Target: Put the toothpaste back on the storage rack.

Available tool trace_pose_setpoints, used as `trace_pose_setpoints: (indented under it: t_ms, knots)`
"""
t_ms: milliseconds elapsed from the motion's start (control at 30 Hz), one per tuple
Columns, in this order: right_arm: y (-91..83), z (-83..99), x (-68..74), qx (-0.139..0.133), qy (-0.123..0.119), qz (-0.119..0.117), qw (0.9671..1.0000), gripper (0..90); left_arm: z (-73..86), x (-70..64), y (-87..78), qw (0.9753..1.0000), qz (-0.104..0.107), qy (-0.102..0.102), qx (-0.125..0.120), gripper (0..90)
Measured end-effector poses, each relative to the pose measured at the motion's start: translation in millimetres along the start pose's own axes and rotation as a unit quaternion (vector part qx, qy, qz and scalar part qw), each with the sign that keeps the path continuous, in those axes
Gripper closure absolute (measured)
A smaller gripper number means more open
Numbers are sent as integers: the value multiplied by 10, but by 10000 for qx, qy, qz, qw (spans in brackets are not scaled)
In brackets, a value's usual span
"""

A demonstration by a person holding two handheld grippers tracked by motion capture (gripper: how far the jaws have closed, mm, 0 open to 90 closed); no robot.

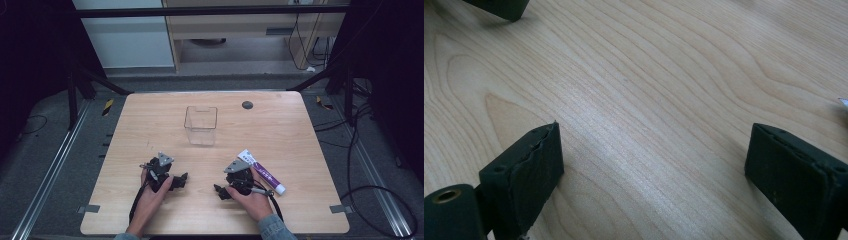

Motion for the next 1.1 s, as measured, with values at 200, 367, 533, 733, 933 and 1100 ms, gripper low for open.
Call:
trace_pose_setpoints:
  t_ms: [200, 367, 533, 733, 933, 1100]
  knots:
    - [2, -2, 0, -11, 1, -9, 10000, 87, 7, 0, -7, 10000, 13, 11, -7, 0]
    - [1, -2, -5, -9, 21, 17, 10000, 87, -16, -8, 14, 10000, -36, -36, 0, 0]
    - [-16, 9, -15, -3, 58, 58, 10000, 94, -16, -8, 14, 10000, -38, -38, 0, 0]
    - [-211, 103, -82, 217, -34, 275, 9994, 147, -31, -4, 29, 9999, -74, -76, 8, 0]
    - [-540, 83, -228, 217, -30, 489, 9986, 181, -47, 11, 47, 9999, -85, -90, 4, 0]
    - [-738, 49, -361, 204, -59, 692, 9974, 202, -37, 2, 35, 10000, -32, -33, 9, 0]
Point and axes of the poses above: each handheld gripper's, and its own axes: y roughly forward along the jaws, z roughly out of its underside, x roughly to its left, the point moved 6 cm from there along y, roughly forward along the jaws, and after that the axes turned 9 degrees about y, right-handed, at the moved point
